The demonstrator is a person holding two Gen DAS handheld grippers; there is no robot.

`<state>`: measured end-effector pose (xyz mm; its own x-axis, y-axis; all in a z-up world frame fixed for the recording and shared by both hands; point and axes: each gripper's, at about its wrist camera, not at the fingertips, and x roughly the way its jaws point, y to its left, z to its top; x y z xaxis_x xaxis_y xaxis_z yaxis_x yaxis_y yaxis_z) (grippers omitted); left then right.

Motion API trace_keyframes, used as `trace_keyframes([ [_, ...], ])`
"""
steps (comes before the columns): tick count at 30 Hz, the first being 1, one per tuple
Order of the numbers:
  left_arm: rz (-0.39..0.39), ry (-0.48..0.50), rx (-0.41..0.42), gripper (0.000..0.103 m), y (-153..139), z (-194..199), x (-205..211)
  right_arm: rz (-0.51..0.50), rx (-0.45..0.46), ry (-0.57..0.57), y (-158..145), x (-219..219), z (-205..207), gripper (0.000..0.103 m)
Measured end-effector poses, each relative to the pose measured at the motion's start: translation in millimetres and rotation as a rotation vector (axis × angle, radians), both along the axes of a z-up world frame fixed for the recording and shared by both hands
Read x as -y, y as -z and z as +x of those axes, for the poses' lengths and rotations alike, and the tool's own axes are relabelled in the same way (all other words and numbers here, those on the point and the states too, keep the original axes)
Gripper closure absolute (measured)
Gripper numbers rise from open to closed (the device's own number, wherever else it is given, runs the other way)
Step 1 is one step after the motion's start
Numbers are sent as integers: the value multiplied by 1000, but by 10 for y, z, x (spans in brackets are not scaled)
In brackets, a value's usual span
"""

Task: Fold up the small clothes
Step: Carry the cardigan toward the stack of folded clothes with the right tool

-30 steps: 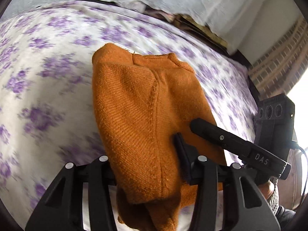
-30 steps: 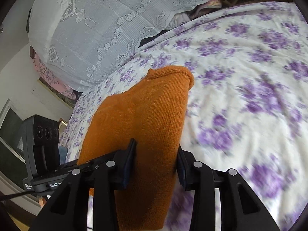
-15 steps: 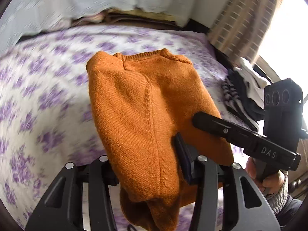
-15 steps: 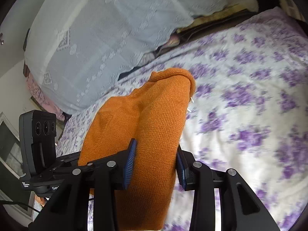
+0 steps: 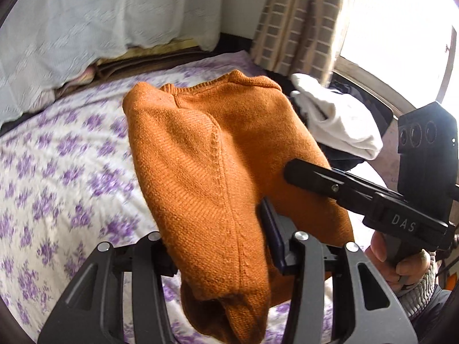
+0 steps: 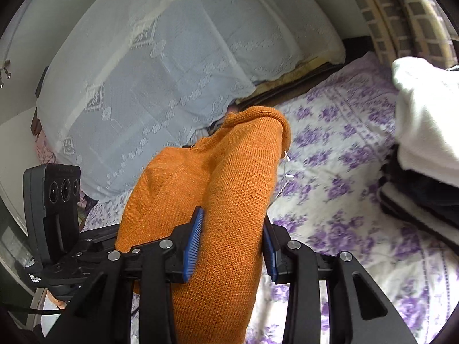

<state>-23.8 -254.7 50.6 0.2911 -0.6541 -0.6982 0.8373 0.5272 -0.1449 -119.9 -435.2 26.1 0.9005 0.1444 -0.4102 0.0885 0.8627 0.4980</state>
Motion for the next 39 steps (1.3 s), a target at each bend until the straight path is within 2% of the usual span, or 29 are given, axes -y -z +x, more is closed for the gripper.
trace_keyframes([
  [13,-59,137,124,58,-678,-579,649,-75,147,154,-601,459,-770,65],
  [24,-109,242,171,58,-1143,-816,1353,-95,235,295,-1023,996,-1050,66],
  [33,-113,294,205,58,-1209,-824,1862,-99,256,385,-1105,1401,-1097,67],
  [39,-107,321,220,57,-1154,-781,2272,-76,255,447,-1040,1717,-1077,68],
])
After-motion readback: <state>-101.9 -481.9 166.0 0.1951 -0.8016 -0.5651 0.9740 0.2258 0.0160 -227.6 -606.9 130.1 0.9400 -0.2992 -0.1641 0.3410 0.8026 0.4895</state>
